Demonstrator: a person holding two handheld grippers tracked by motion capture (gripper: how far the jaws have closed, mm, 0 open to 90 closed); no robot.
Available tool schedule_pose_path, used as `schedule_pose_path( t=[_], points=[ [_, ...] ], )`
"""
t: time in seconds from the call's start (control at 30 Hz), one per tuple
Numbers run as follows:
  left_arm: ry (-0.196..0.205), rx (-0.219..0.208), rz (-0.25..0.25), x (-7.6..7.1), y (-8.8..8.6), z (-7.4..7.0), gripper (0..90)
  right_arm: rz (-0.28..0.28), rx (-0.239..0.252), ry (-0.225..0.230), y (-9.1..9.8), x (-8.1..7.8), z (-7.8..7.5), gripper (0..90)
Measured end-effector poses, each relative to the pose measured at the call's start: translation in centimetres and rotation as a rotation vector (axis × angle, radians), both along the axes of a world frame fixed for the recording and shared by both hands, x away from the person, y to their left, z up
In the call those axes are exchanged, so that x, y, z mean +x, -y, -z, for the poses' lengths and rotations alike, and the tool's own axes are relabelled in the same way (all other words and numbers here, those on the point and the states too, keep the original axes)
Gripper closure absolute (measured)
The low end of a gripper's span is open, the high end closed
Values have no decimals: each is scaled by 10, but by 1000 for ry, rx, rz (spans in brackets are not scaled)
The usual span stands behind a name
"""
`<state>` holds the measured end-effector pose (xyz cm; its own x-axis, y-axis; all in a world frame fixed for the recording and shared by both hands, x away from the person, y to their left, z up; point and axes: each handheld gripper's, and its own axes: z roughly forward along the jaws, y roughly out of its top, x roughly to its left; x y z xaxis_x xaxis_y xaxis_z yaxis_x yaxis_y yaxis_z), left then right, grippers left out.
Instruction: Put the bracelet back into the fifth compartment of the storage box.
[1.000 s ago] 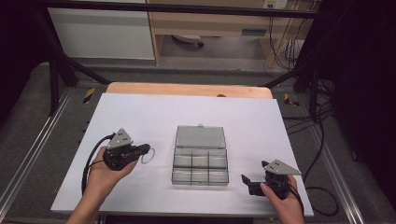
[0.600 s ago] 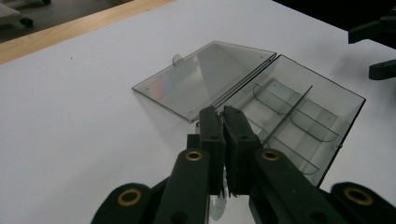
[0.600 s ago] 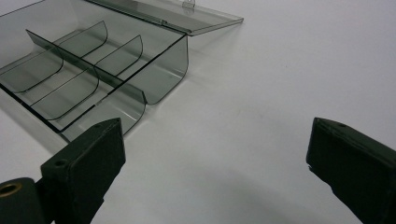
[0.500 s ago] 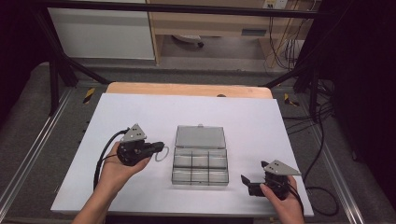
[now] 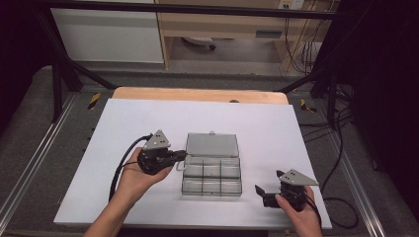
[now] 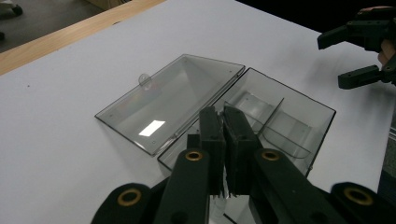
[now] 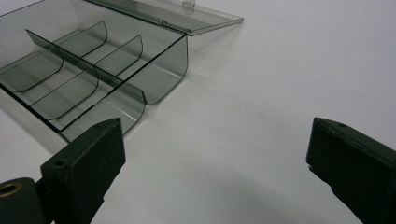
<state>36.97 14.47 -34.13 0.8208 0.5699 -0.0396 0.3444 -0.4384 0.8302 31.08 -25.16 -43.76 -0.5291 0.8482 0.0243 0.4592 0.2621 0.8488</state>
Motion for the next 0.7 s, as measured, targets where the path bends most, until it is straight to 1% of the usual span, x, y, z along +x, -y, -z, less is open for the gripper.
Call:
schedule_pose_path(
  t=[0.27,0.57,0.7],
  points=[
    [-1,6,28,0,16,0,875,-1,-1,2,1,0,0,50],
    [-10,21,62,-3,30,5,875,-1,2,3,2,0,-1,49],
    [-11,21,69,-3,34,7,875,-1,2,2,2,0,-1,49]
  ],
)
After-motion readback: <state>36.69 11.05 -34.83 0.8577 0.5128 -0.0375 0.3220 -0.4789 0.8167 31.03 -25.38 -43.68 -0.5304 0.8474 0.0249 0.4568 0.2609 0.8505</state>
